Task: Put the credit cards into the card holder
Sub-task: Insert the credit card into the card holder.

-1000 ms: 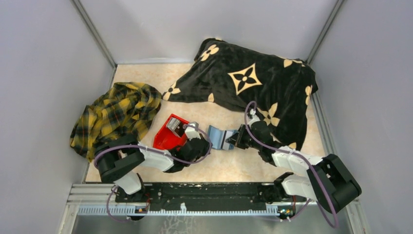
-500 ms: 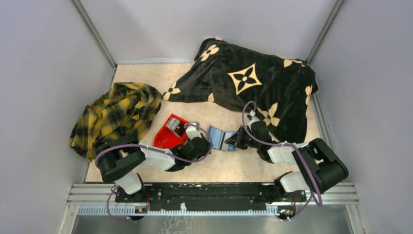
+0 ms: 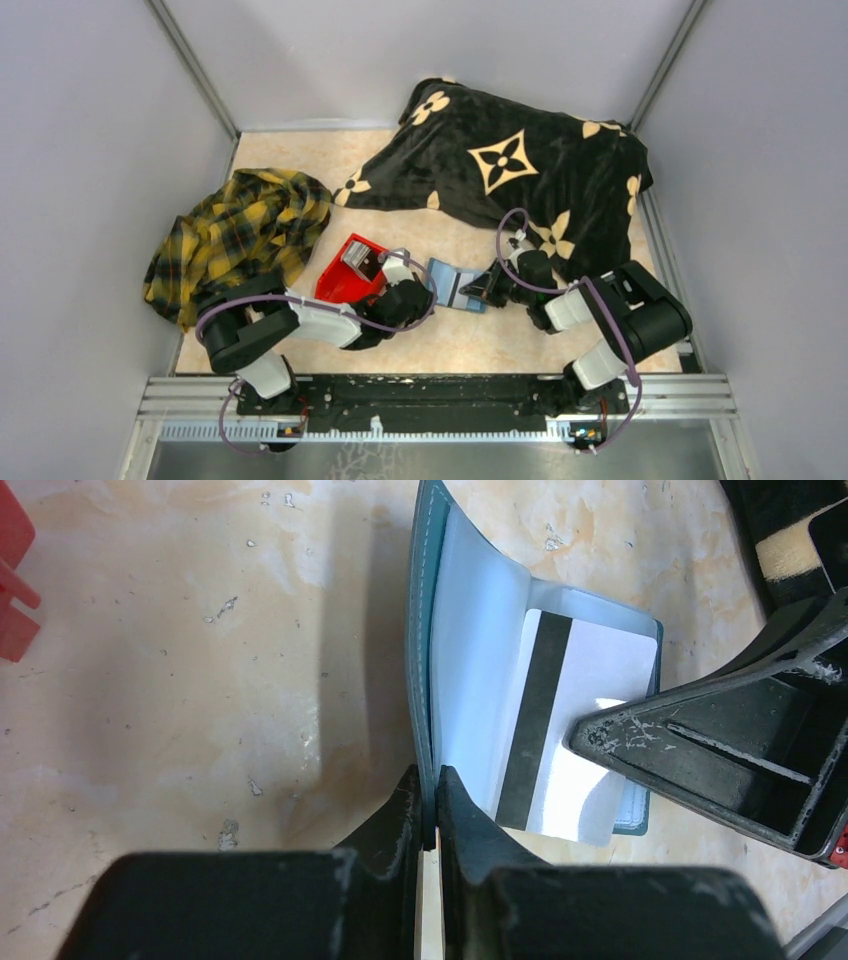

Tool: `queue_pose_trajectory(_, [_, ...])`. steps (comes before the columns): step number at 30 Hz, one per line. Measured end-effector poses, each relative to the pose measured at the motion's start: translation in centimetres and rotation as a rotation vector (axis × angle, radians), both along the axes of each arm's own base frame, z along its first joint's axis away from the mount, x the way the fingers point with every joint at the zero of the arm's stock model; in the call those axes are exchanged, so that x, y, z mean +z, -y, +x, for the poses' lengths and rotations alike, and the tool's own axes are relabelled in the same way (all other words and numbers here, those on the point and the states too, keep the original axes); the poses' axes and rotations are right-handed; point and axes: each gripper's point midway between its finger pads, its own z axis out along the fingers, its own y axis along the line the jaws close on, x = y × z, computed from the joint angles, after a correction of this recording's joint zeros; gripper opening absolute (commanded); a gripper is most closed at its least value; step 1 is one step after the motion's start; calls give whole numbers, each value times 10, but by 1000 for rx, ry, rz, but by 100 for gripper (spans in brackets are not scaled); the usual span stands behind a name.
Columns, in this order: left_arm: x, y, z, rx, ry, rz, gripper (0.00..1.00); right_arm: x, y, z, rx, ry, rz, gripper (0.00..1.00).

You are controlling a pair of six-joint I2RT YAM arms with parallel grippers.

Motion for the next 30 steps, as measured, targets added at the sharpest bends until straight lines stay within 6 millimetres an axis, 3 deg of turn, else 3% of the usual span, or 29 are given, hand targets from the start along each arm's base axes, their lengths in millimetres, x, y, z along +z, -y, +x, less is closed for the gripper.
queue_pose_trajectory(12, [-1,3,3,4,-5,15,14,-3,-2,5,-7,-14,40,0])
queue_pose_trajectory(30, [-2,3,8,47,-28,48,14,-3,0,10,-15,-2,50,0])
